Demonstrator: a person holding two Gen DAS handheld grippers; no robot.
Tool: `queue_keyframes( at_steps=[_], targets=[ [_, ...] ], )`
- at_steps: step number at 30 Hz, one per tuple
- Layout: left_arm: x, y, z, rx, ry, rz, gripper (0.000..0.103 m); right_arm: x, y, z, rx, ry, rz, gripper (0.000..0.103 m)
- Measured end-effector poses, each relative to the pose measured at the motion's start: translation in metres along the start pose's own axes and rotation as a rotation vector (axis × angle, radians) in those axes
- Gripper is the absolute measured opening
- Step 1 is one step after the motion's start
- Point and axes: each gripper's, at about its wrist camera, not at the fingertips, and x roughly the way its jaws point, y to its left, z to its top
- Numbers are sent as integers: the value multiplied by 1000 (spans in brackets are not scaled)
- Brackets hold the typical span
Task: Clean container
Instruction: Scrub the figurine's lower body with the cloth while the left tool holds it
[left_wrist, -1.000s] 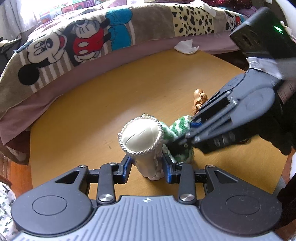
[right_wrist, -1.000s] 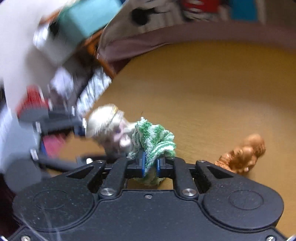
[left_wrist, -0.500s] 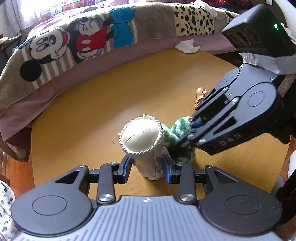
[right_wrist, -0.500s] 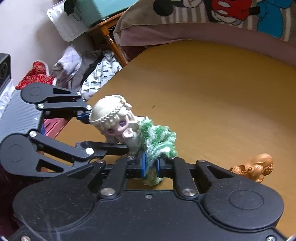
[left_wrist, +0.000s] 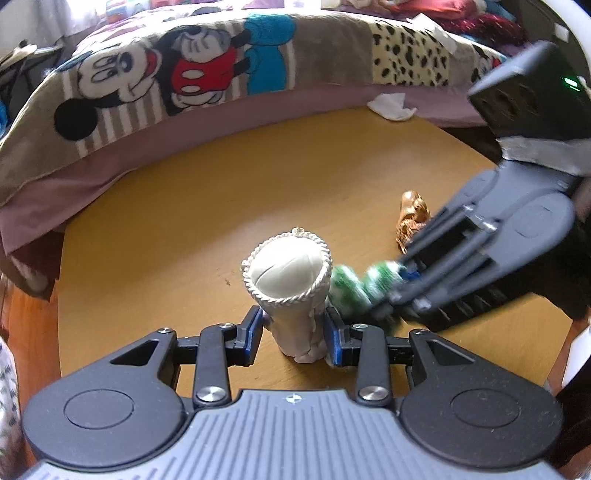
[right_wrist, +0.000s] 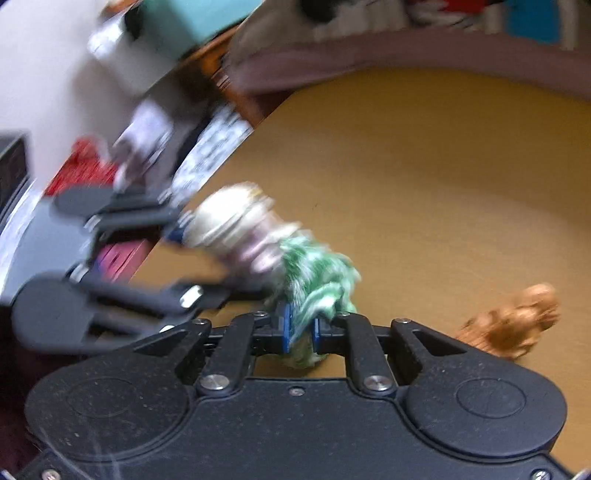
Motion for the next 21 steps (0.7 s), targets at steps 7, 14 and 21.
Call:
queue_keyframes(
  at_steps=[7, 14, 21],
  targets=[
    [-2, -2, 3, 34, 28, -14, 35, -17, -12, -6, 50, -68, -43, 11],
    [-6, 0, 2, 53, 48, -22, 38, -26, -12, -6, 65, -139, 28, 12],
    [-8, -14, 1, 67, 55, -86, 39, -20, -15, 0, 142, -245, 8, 12]
  ],
)
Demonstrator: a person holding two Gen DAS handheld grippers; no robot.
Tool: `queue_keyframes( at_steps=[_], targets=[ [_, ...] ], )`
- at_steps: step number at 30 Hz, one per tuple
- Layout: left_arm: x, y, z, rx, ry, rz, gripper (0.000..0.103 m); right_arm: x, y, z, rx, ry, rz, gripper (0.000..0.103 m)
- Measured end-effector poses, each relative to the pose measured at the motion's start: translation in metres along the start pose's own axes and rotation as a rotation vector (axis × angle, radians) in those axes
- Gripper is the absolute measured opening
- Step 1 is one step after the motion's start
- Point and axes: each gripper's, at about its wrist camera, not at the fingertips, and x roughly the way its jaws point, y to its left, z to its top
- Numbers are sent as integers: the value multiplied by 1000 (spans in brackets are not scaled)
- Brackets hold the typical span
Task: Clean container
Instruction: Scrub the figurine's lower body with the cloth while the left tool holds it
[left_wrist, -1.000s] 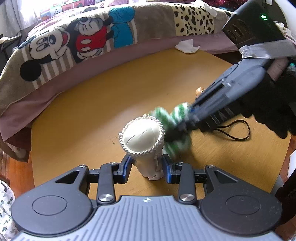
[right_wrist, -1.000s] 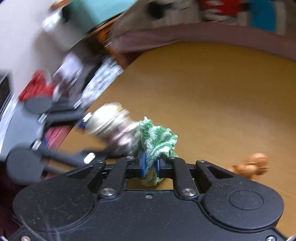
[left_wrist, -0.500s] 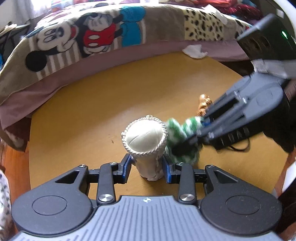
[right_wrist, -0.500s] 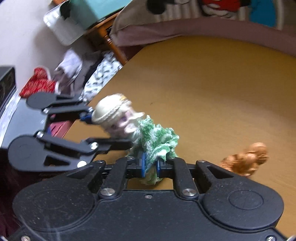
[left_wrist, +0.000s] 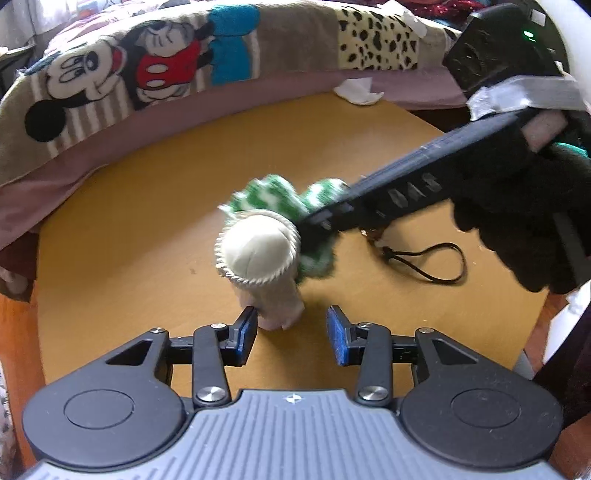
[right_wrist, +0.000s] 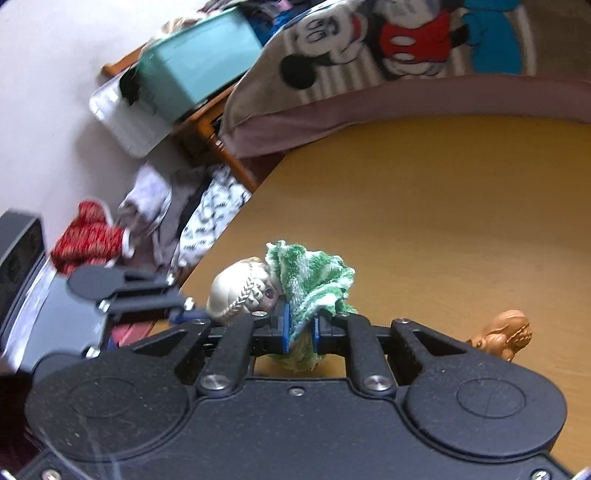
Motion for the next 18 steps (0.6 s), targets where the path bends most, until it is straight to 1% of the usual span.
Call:
queue_keyframes(
  at_steps=[2, 5, 9, 11, 13, 15, 18],
  targets=[
    [1, -2, 0, 13, 6, 4, 39, -1, -3, 2, 21, -4, 5, 12],
    [-3, 0, 0, 37, -2, 32, 39, -7, -2, 6, -4, 12, 0, 12],
    [-6, 4, 2, 60, -21, 67, 39, -20, -1, 9, -36, 28, 16, 12],
    [-5, 6, 4, 69, -34, 78, 41, -23, 1, 11, -51, 31, 21, 12],
    [-4, 8, 5, 61, -45, 72, 43, -25, 1, 12, -57, 33, 24, 12],
    [-3, 11, 6, 41, -58, 46, 44, -24, 1, 11, -55, 41, 33, 12],
    [-4, 12, 8, 35, -72, 37, 44, -18, 5, 7, -85, 78, 41, 12]
  ],
)
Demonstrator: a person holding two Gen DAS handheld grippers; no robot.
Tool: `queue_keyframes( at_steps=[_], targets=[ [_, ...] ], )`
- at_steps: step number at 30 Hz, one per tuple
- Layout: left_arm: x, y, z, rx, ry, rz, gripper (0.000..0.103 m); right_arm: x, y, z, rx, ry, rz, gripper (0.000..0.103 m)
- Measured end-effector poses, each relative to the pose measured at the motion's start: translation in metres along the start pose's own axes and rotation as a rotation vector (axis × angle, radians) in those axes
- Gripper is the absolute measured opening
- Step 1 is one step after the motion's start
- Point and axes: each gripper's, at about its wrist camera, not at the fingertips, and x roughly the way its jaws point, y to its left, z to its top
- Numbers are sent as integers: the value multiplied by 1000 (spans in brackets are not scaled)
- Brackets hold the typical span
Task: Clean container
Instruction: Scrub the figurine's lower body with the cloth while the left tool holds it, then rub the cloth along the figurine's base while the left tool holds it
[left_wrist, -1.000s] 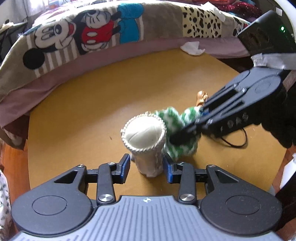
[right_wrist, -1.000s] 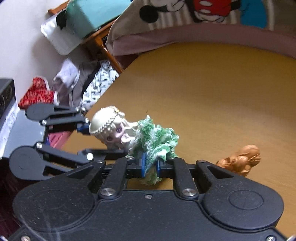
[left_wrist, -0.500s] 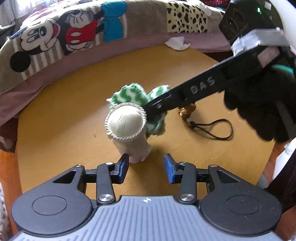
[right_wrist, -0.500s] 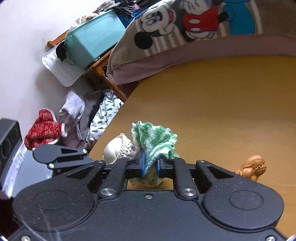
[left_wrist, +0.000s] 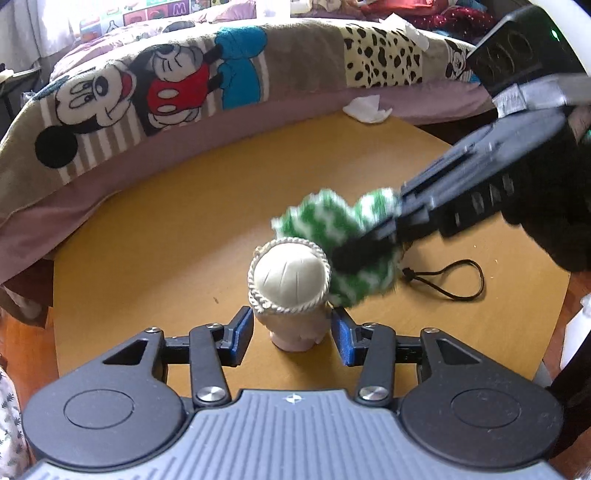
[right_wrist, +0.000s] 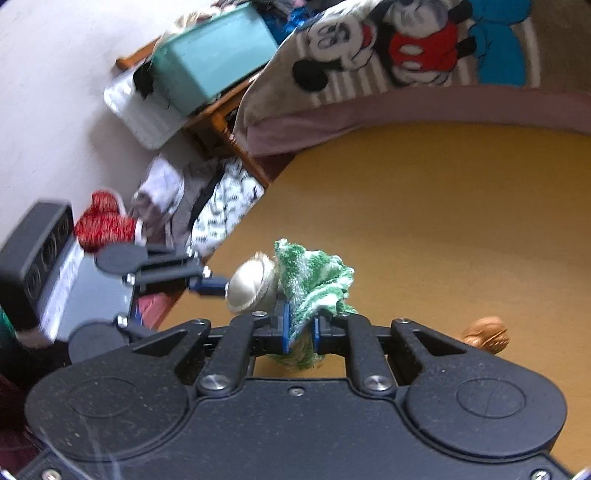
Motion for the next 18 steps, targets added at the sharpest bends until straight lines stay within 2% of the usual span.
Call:
queue_keyframes(
  at_steps=[4, 8, 10, 11, 14, 16, 18],
  targets=[
    [0, 0, 0, 34, -11, -2, 42, 1, 4, -1, -36, 18, 16, 12],
    [1, -2, 1, 55, -16, -2, 42, -14, -2, 4, 9, -86, 48, 12],
    [1, -1, 1, 56, -17, -3, 42, -14, -6, 5, 33, -97, 65, 12],
    [1, -1, 1, 54, -18, -5, 42, -11, -6, 3, 36, -74, 58, 12],
    [1, 2, 1, 55, -16, -7, 42, 9, -5, -8, -1, 96, 25, 12],
    [1, 4, 1, 55, -14, -9, 42, 13, -2, -14, -31, 114, 13, 12],
    [1, 5, 2, 54, -12, -6, 42, 7, -2, -12, -20, 79, 37, 12]
  ],
)
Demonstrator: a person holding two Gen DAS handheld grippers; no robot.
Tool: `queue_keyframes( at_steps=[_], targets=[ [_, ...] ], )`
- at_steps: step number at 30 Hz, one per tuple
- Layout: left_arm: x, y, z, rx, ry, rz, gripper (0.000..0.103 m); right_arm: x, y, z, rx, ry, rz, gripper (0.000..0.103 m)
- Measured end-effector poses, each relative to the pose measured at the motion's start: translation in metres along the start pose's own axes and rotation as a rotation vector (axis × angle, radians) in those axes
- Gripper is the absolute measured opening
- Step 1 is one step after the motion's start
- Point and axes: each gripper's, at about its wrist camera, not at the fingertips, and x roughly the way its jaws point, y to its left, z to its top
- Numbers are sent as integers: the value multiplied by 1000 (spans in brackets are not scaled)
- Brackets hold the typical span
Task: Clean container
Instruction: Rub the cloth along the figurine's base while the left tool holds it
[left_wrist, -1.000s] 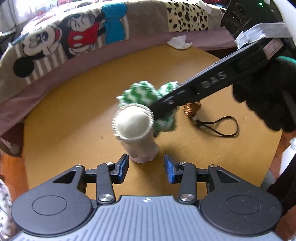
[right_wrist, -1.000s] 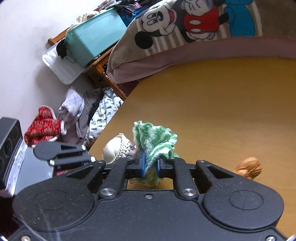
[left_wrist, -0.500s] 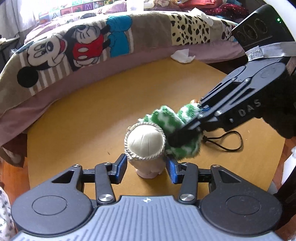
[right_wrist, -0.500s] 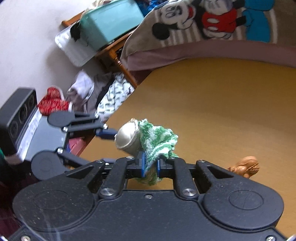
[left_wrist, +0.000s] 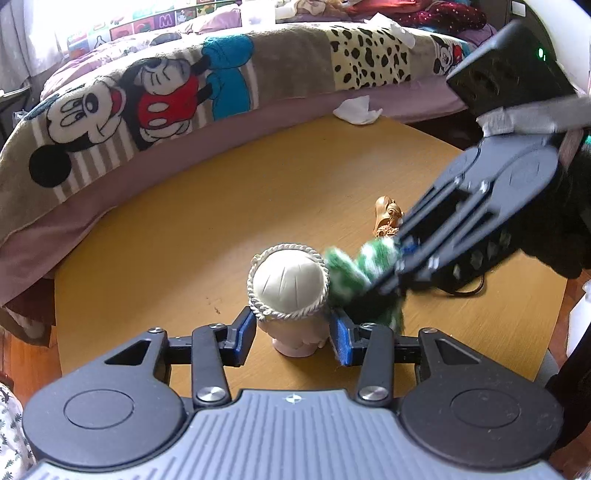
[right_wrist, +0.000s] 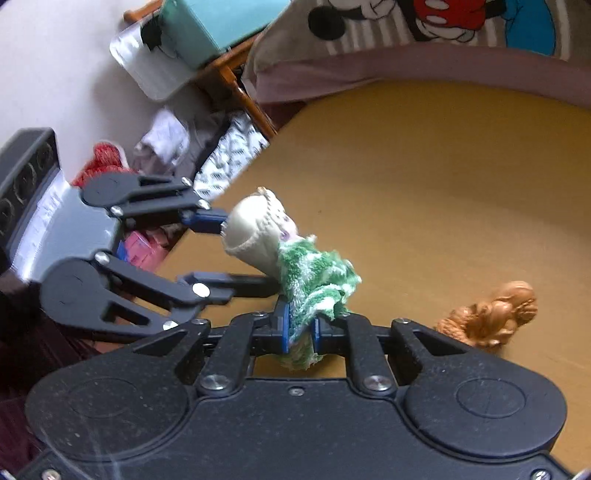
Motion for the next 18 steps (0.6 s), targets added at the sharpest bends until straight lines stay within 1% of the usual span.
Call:
queue_keyframes(
  at_steps=[1, 5, 6, 7, 8, 10, 12, 13, 14, 15, 17, 18],
  targets=[
    [0, 1, 0, -1, 0, 1, 42, -6, -1, 2, 3, -25, 11, 12],
    [2, 1, 5, -8, 7, 9, 42, -31, -15, 11, 81, -137, 118, 12],
    [1, 2, 4, -8, 6, 8, 42, -34, -18, 11, 99, -152, 142, 12],
    [1, 3, 3, -8, 5, 8, 42, -33, -19, 10, 113, -148, 146, 12],
    [0, 4, 2, -8, 4, 7, 42, -30, -19, 9, 111, -128, 136, 12],
    [1, 8, 2, -6, 4, 8, 42, -17, -19, 3, 100, -51, 107, 12],
    [1, 10, 2, -5, 4, 9, 42, -4, -12, -2, 50, 11, 53, 12],
    [0, 5, 1, -6, 5, 12, 42, 0, -8, -4, 13, 34, 21, 12],
    [-1, 4, 1, -7, 5, 13, 42, 1, -5, -4, -13, 37, -7, 12],
    [-1, 5, 1, -6, 5, 13, 42, 0, -5, -3, -14, 19, -17, 12],
    [0, 7, 2, -6, 6, 13, 42, -5, -7, 1, -6, -31, -22, 12],
    [0, 8, 2, -5, 6, 12, 42, -4, -5, 1, -22, -27, -19, 12]
  ],
)
